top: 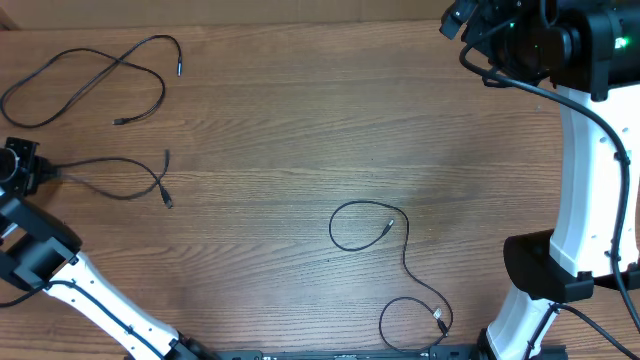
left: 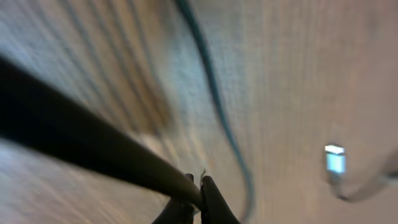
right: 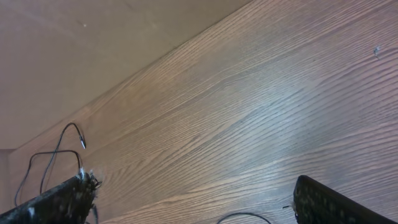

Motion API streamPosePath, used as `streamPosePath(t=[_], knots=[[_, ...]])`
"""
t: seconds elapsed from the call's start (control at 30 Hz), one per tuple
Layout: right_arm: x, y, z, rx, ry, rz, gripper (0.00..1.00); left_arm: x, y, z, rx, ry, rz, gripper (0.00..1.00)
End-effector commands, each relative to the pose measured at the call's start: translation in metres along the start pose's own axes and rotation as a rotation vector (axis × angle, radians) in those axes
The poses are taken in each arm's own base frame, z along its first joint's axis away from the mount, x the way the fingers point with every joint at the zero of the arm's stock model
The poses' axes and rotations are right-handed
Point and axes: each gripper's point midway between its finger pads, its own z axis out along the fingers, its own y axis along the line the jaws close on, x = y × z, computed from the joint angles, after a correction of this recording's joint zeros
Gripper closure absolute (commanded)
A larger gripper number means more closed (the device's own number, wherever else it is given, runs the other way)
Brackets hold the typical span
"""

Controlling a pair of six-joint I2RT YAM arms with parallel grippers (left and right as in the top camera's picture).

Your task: Untangle cables

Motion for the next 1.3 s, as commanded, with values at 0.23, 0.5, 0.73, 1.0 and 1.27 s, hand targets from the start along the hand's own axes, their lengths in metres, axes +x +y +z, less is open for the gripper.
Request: streamPosePath(t=[0.23, 0.5, 0.73, 1.0, 1.27], knots=[[-0.002, 0.003, -0.007, -0.016, -0.018, -0.01, 0.0, 0.01, -0.014, -0.009, 0.25, 0.113, 0.26, 0.83], [-0.002, 0.003, -0.007, -0.015, -0.018, -0.01, 0.0, 0.036, -0.046, -0.023, 0.47, 0.203, 0.332, 0.77], [-0.002, 0.003, -0.007, -0.015, -0.018, -0.01, 0.0, 0.042, -0.028, -0.017, 0.235, 0.163, 0.381, 0.73], [-0.002, 0.003, -0.007, -0.015, -0.018, -0.01, 0.0, 0.09, -0.038, -0.015, 0.092, 0.237, 0.558, 0.21], [-0.002, 0.003, -0.007, -0.015, -0.018, -0.01, 0.0, 0.153, -0.054, 0.021, -0.217, 0.281, 0.63, 0.15]])
